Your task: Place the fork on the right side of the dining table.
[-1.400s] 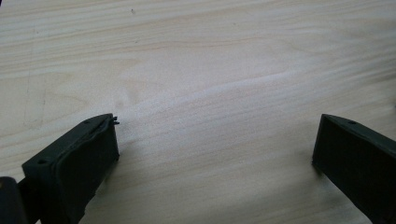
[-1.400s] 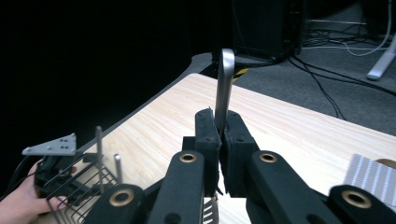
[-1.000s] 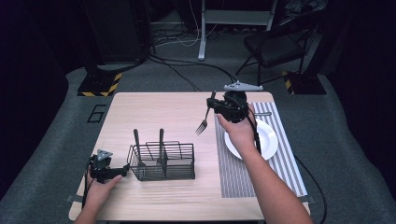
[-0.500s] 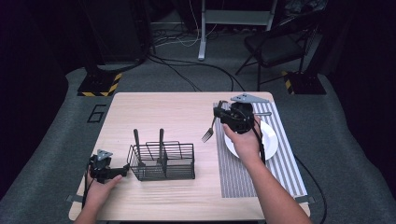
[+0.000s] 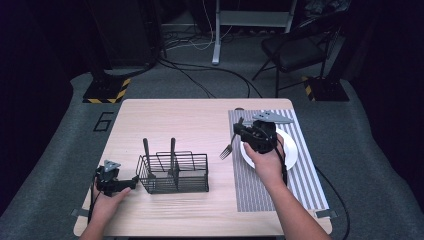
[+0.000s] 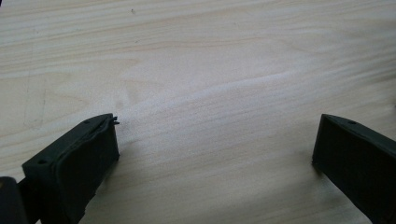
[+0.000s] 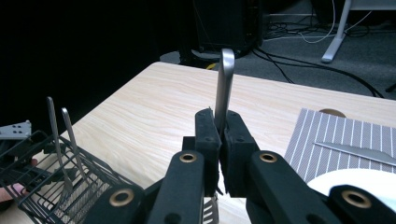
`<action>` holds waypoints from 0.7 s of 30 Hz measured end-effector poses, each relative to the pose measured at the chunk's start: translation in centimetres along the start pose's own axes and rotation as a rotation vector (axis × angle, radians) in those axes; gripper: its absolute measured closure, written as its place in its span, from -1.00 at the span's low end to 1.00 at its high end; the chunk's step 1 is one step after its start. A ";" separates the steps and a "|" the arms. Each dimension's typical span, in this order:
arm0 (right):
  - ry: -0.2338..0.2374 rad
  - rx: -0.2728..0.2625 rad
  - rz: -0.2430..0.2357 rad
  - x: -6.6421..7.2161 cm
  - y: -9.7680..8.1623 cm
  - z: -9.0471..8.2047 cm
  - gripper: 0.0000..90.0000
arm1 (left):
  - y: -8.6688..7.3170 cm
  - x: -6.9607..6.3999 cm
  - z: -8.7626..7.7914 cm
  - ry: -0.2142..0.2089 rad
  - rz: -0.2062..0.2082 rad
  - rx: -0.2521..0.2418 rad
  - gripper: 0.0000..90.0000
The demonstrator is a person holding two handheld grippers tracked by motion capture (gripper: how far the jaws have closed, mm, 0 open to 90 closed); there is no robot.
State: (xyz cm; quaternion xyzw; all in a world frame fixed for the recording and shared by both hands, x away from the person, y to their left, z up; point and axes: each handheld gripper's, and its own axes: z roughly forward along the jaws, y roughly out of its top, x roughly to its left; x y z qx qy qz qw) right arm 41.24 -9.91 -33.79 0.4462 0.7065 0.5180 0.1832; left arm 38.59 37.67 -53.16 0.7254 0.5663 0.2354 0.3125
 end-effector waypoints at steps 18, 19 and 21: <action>-0.033 0.001 0.047 -1.4 -3.1 -0.9 0.92 | 0.0 0.0 0.0 0.000 0.000 0.000 -1.00; -0.037 0.000 0.050 -1.4 -3.3 -0.9 0.92 | 0.0 0.0 0.0 0.000 0.000 0.000 -1.00; -0.044 0.003 0.053 -1.6 -3.7 -1.0 0.93 | 0.0 0.0 0.0 0.000 0.000 0.000 -1.00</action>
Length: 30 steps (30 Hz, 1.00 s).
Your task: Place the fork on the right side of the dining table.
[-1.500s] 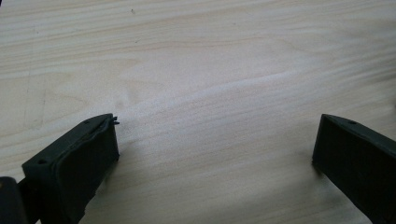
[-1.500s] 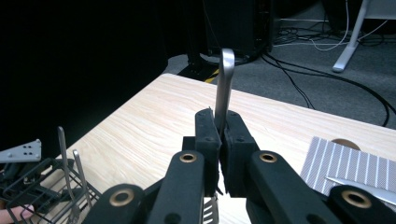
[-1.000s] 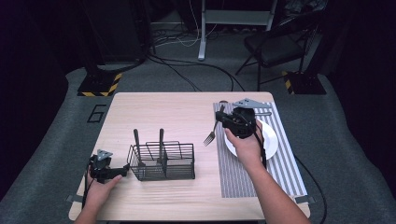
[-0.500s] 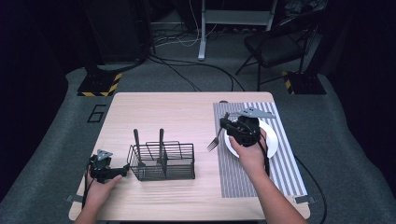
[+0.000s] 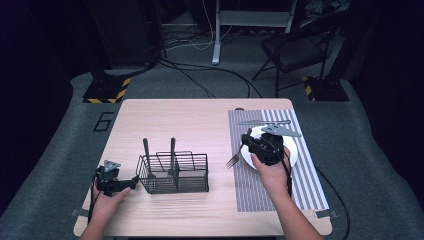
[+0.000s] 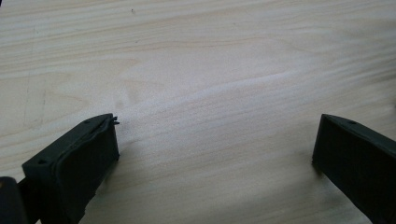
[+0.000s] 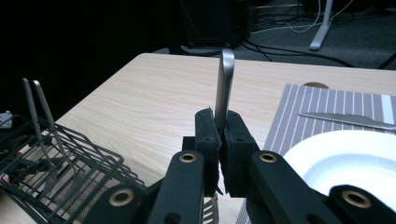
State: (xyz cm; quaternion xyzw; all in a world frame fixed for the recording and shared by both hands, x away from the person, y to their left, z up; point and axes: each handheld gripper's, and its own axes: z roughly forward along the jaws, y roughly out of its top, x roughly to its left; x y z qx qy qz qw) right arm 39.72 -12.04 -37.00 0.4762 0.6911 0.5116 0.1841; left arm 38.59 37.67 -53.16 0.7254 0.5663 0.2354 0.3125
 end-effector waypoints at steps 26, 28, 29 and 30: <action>-0.071 0.005 0.022 -1.8 -3.2 -0.8 0.92 | 0.0 0.0 0.0 0.000 0.000 0.000 -1.00; -0.078 0.007 0.023 -1.9 -3.5 -0.9 0.92 | 0.0 0.0 0.0 0.000 0.000 0.000 -1.00; -0.079 0.007 0.026 -2.0 -3.6 -0.9 0.93 | 0.0 0.0 0.0 0.000 0.000 0.000 -1.00; -0.083 0.007 0.027 -2.1 -3.7 -1.0 0.92 | 0.0 0.0 0.0 0.000 0.000 0.000 -1.00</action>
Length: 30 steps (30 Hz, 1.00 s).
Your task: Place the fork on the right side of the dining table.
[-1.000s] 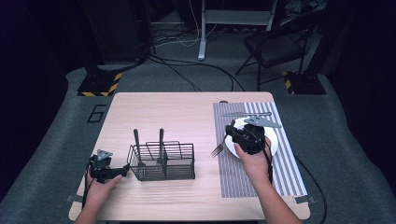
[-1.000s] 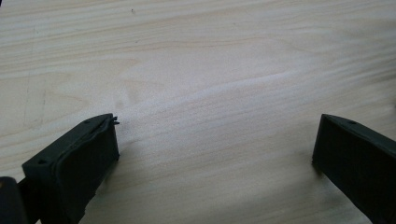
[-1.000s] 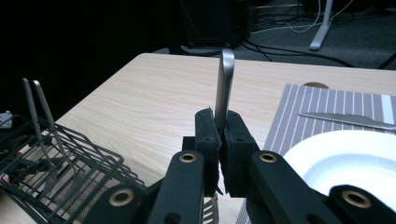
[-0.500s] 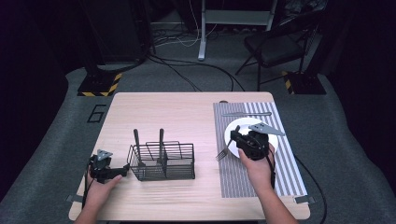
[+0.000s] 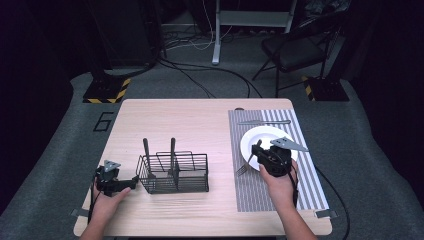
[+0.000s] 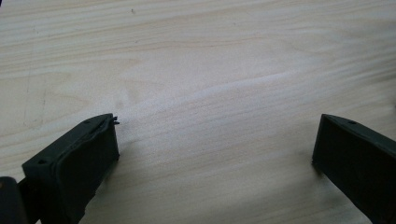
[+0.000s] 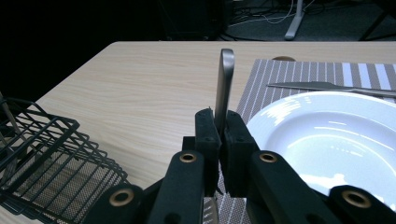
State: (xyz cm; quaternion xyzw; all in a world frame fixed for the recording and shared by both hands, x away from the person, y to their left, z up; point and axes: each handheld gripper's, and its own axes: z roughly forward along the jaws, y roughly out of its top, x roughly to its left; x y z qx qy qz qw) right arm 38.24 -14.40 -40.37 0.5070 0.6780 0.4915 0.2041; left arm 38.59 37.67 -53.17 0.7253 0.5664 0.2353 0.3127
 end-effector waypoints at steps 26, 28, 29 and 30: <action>-0.071 0.011 0.054 -1.7 -2.6 -1.0 0.92 | 0.0 0.0 0.0 0.001 -0.001 0.000 -1.00; -0.076 0.011 0.060 -1.8 -2.7 -1.1 0.92 | 0.0 0.0 0.0 0.001 -0.001 0.000 -1.00; -0.078 0.011 0.069 -1.9 -2.8 -1.2 0.92 | 0.0 0.0 0.0 0.001 0.000 0.000 -1.00; -0.082 0.011 0.071 -2.0 -2.8 -1.3 0.92 | 0.0 0.0 0.0 0.001 -0.001 0.000 -1.00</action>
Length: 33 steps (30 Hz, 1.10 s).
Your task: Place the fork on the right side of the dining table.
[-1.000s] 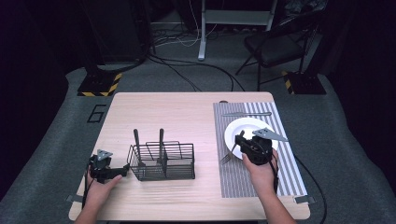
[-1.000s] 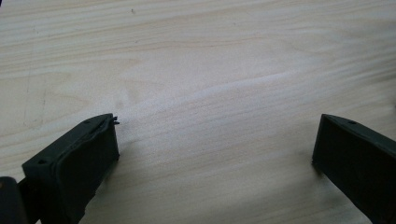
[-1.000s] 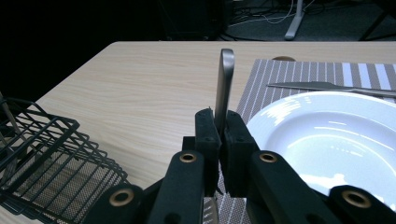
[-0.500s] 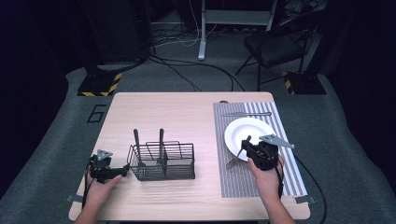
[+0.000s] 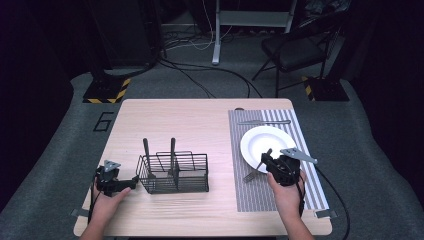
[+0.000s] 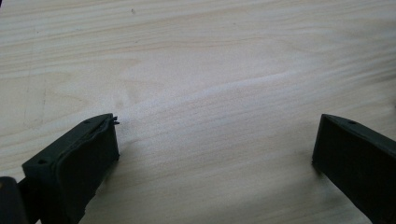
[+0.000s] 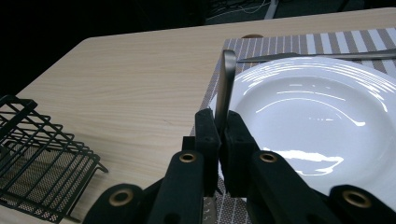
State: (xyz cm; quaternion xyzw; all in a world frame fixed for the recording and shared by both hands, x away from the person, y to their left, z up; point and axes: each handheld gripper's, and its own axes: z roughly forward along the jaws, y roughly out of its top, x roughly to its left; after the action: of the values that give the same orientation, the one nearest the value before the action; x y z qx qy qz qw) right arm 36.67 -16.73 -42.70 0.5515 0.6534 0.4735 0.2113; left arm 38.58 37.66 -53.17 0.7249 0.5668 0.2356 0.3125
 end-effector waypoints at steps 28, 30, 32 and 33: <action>-0.013 -0.008 0.060 -4.0 -1.4 -1.7 0.72 | 0.0 -0.1 0.0 0.000 -0.001 0.002 -1.00; -0.013 -0.006 0.070 -4.2 -1.5 -1.7 0.71 | 0.0 -0.1 0.0 0.000 -0.001 0.002 -1.00; -0.009 -0.001 0.081 -4.6 -1.6 -1.7 0.69 | 0.0 -0.1 0.0 0.000 -0.001 0.002 -1.00; -0.013 0.001 0.083 -4.7 -1.6 -1.7 0.68 | 0.0 -0.1 0.0 0.001 -0.001 0.003 -1.00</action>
State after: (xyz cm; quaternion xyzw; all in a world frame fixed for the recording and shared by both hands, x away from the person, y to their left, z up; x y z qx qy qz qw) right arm 35.89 -21.64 -44.49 0.5813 0.6290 0.4779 0.1951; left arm 38.53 37.58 -53.16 0.7249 0.5677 0.2349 0.3114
